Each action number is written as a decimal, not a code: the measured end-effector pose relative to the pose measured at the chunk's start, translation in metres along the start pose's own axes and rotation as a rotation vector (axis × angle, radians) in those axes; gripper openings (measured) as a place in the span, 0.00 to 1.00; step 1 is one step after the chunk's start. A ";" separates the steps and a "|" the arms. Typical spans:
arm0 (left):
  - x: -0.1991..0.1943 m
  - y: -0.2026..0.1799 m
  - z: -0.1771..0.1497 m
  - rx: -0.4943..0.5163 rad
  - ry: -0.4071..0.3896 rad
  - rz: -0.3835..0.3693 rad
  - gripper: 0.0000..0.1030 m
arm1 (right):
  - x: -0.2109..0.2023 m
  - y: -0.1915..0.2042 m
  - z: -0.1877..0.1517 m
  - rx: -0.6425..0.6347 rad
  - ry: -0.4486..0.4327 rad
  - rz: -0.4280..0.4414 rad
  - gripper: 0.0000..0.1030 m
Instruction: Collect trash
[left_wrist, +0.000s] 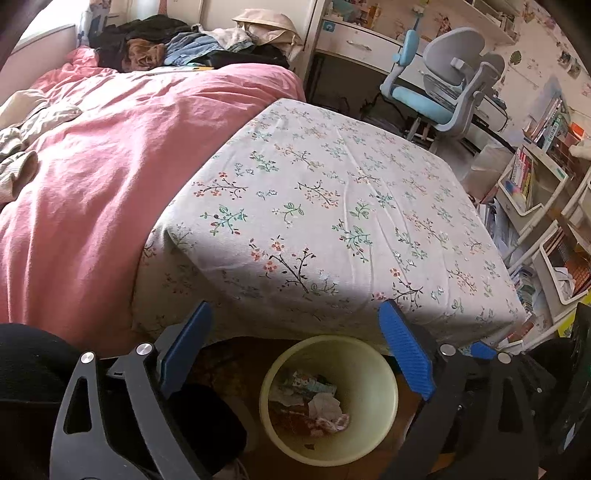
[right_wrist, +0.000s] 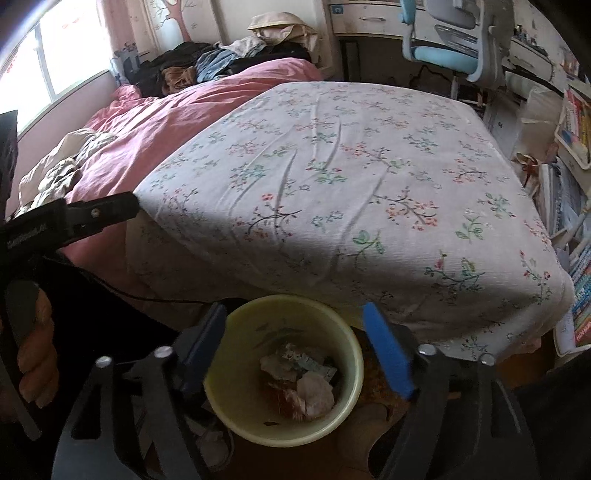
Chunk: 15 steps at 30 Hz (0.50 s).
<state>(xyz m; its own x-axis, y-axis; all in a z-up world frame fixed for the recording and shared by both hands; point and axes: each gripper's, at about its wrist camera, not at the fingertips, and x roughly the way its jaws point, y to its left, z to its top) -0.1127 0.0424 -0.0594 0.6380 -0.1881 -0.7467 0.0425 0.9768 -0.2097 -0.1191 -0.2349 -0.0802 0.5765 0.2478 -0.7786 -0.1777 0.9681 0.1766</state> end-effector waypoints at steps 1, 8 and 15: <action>-0.001 -0.001 0.000 0.002 -0.003 0.003 0.87 | 0.000 -0.001 0.001 0.005 -0.002 -0.006 0.76; -0.007 -0.003 0.000 0.018 -0.046 0.023 0.88 | -0.010 -0.009 0.004 0.051 -0.077 -0.049 0.79; -0.016 -0.005 0.001 0.038 -0.098 0.044 0.91 | -0.026 -0.015 0.009 0.079 -0.209 -0.127 0.87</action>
<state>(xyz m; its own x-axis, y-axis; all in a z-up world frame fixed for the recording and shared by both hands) -0.1221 0.0405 -0.0458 0.7122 -0.1360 -0.6886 0.0410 0.9874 -0.1526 -0.1246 -0.2556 -0.0572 0.7443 0.1181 -0.6574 -0.0352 0.9898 0.1380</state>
